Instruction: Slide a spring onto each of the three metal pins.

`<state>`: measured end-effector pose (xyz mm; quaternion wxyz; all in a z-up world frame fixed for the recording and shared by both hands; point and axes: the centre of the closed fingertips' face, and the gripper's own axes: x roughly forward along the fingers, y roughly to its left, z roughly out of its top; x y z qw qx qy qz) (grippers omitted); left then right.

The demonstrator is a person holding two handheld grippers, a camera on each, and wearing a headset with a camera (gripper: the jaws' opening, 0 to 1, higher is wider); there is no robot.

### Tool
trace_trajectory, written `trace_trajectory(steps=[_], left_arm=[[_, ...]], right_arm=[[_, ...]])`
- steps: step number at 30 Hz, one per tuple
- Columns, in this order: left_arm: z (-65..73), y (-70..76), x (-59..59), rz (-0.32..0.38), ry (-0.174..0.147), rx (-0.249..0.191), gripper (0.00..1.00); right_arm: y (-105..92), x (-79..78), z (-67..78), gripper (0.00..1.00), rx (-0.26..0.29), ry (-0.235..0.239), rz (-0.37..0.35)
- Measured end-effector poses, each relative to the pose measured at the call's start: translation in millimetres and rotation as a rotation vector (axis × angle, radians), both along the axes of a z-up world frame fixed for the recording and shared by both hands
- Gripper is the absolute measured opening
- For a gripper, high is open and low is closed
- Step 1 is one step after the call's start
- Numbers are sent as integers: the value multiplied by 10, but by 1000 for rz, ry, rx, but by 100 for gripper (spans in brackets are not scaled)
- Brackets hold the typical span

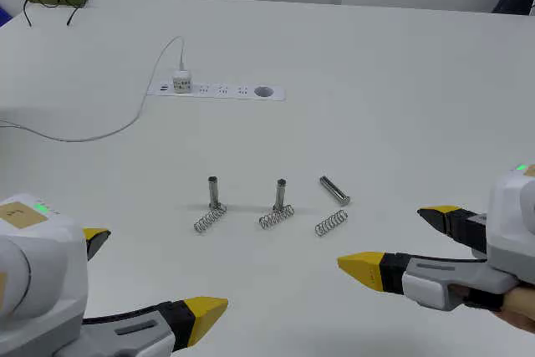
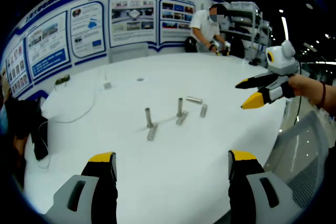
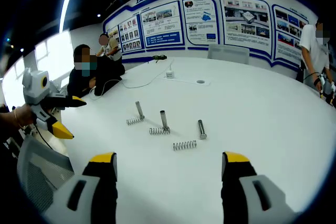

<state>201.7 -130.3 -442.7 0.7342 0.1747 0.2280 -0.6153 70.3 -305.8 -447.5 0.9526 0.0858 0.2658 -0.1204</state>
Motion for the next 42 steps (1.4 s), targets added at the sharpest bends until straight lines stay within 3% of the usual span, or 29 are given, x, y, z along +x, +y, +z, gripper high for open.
trace_trajectory(steps=[33, 42], left_arm=[[-42, -68, 13, -9, 0, -16, 86], [-89, -104, 15, -13, 6, -10, 86]], right_arm=[[-518, 509, -149, 66, -66, 34, 25], [-612, 640, -264, 58, -34, 31, 9]])
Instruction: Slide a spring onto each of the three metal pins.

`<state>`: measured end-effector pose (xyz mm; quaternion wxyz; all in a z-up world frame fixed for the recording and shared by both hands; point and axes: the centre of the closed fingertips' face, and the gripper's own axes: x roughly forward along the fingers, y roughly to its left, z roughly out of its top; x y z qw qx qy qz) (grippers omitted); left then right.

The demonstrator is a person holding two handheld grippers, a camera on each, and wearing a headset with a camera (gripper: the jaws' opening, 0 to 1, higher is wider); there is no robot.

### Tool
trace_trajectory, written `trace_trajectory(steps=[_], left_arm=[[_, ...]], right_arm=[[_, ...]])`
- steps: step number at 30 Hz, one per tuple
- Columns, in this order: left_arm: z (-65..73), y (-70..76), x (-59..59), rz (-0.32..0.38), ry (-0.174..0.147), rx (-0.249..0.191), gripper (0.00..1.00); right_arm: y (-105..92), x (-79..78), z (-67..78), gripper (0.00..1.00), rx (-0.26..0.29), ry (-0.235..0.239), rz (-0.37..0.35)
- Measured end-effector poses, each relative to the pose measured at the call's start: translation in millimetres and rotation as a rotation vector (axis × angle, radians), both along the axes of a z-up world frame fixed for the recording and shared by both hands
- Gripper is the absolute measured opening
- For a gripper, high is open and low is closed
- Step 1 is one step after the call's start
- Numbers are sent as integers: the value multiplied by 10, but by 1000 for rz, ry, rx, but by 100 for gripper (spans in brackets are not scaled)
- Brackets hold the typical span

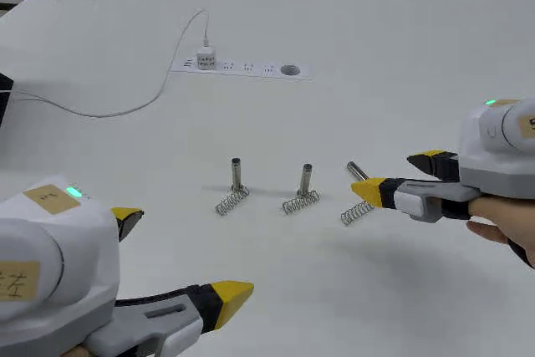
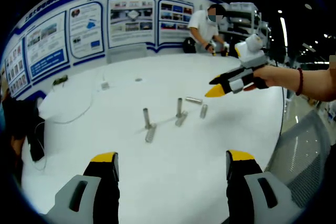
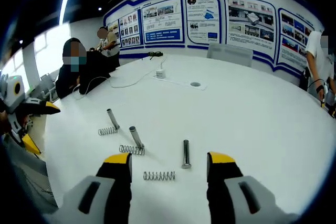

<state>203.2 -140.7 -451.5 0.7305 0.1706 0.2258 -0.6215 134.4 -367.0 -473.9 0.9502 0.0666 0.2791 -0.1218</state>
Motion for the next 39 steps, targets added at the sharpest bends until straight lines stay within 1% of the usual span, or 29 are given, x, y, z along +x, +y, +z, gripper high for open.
trace_trajectory(steps=[10, 14, 17, 21, 29, 33, 39], left_arm=[[-6, -83, -8, -12, -3, -8, 85], [-18, -101, -22, -18, -1, -8, 84], [-38, -103, -29, -20, -2, -4, 84], [-69, -106, -24, -16, 4, 0, 84], [-91, -112, -11, -15, 0, -6, 83], [-106, -105, -6, -14, 1, -5, 83], [-132, -94, -6, -16, 2, 1, 83]], right_arm=[[-145, 149, -97, 46, 8, -9, -20], [-208, 194, -144, 41, -1, -7, -28], [-243, 228, -184, 38, 9, -9, -39], [-298, 288, -260, 33, 19, -12, -50], [-350, 372, -409, 29, 46, -4, -66], [-353, 402, -482, 27, 41, 11, -64], [-372, 442, -552, 23, 41, 17, -61]])
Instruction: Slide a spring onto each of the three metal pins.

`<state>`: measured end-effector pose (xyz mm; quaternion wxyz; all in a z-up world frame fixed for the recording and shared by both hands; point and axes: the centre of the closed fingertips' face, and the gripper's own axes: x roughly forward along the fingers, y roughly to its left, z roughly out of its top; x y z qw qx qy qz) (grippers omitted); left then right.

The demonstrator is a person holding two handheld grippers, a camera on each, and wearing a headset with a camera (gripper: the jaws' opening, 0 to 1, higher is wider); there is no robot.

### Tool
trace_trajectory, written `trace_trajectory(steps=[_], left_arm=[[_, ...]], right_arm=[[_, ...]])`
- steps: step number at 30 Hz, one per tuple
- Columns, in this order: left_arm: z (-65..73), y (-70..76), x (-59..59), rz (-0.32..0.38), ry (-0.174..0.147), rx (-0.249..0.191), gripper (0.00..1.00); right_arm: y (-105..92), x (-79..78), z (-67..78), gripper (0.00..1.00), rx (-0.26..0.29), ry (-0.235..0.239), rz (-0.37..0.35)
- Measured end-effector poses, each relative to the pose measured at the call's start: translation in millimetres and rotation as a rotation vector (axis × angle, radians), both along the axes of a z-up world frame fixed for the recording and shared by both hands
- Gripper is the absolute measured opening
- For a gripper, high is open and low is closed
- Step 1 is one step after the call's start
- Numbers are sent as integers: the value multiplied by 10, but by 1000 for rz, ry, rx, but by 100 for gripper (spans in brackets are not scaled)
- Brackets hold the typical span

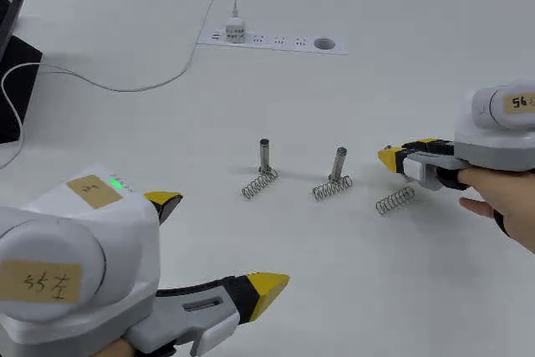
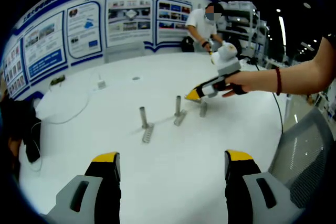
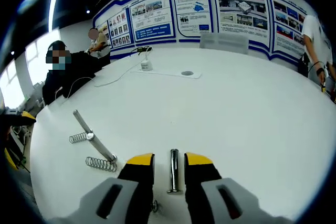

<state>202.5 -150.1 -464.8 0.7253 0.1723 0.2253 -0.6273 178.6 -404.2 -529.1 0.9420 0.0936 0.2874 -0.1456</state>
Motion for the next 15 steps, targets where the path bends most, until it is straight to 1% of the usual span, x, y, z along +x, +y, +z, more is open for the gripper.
trace_trajectory(steps=[5, 8, 15], left_arm=[[-8, 4, 5, 1, 2, 0, 83], [-11, 7, 13, 2, 3, 2, 82], [-4, 10, 18, -2, 6, 1, 82]], right_arm=[[-35, 23, -25, 21, 7, -3, -8], [-37, 34, -45, 18, 25, -3, -9], [-54, 37, -97, 16, 25, 19, -11]])
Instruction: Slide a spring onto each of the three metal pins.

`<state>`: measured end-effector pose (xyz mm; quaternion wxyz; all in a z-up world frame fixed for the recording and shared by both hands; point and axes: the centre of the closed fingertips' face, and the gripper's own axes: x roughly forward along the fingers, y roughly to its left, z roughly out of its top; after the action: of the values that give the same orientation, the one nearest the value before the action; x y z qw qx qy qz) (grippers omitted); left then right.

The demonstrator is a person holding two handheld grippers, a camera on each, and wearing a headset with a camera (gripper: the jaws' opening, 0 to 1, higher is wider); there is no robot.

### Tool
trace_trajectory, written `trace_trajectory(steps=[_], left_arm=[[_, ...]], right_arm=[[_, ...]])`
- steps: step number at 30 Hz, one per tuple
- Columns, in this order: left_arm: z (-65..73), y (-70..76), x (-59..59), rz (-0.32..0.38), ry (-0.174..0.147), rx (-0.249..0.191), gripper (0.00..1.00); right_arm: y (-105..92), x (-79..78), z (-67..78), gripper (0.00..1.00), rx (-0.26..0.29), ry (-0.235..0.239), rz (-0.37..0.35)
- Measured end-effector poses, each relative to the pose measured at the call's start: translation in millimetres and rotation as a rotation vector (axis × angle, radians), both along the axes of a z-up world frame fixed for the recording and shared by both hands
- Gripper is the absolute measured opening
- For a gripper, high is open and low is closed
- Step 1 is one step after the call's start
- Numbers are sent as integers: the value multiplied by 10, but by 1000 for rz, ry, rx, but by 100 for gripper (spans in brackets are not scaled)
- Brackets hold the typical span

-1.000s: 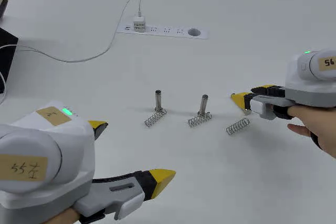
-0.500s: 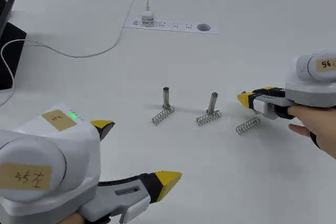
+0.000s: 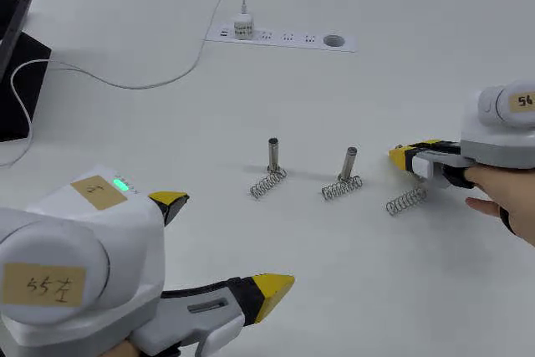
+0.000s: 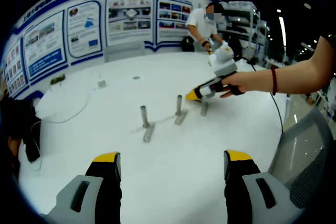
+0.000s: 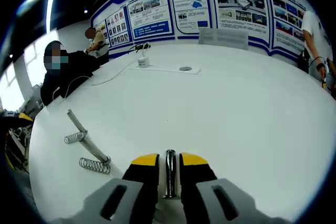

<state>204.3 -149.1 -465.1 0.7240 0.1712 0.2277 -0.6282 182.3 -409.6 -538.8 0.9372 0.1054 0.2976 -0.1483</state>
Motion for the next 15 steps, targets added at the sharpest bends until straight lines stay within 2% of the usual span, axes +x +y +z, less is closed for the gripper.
trace_trajectory(steps=[10, 15], left_arm=[[22, -11, 7, -3, 2, -9, 82], [33, -16, 4, 3, 12, -21, 81]], right_arm=[[-36, 10, -14, 9, -11, 34, 4], [-68, 10, -16, 9, 41, 30, -36]])
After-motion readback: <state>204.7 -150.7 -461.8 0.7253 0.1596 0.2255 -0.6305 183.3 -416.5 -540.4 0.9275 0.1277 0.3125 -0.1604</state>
